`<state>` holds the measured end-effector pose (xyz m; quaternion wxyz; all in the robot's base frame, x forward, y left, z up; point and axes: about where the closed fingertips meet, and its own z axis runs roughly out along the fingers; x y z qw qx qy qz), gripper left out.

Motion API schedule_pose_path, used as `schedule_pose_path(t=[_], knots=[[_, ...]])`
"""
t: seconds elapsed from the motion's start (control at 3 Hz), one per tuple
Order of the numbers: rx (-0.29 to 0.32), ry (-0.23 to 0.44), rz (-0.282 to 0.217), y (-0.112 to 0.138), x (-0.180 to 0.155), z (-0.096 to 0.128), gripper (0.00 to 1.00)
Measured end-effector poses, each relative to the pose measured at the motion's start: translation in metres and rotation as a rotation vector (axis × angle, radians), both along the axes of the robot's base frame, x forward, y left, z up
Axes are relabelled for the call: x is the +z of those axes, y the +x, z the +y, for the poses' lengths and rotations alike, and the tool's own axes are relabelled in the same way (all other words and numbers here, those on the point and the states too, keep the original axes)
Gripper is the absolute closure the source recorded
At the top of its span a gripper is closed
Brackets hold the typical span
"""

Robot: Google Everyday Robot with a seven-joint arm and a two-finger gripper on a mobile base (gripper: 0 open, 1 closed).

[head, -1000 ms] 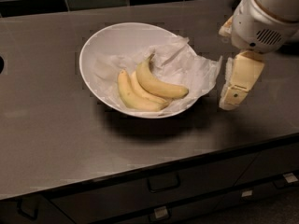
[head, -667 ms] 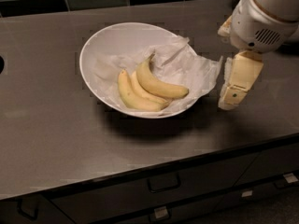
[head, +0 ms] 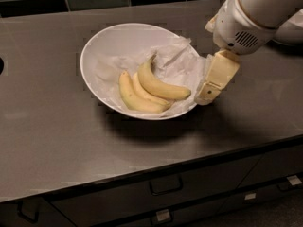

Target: Pick banana from white bowl

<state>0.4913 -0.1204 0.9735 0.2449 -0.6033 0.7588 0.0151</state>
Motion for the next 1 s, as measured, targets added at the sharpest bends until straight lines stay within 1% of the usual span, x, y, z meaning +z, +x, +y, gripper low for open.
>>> schedule_pose_path(t=[0.33,0.67,1.0], knots=[[-0.034,0.075,-0.035,0.007,-0.001,0.011,0.0],[-0.08,0.132,-0.047,0.022,-0.011,0.016,0.0],[-0.075,0.132,-0.044,0.022,-0.013,0.018,0.0]])
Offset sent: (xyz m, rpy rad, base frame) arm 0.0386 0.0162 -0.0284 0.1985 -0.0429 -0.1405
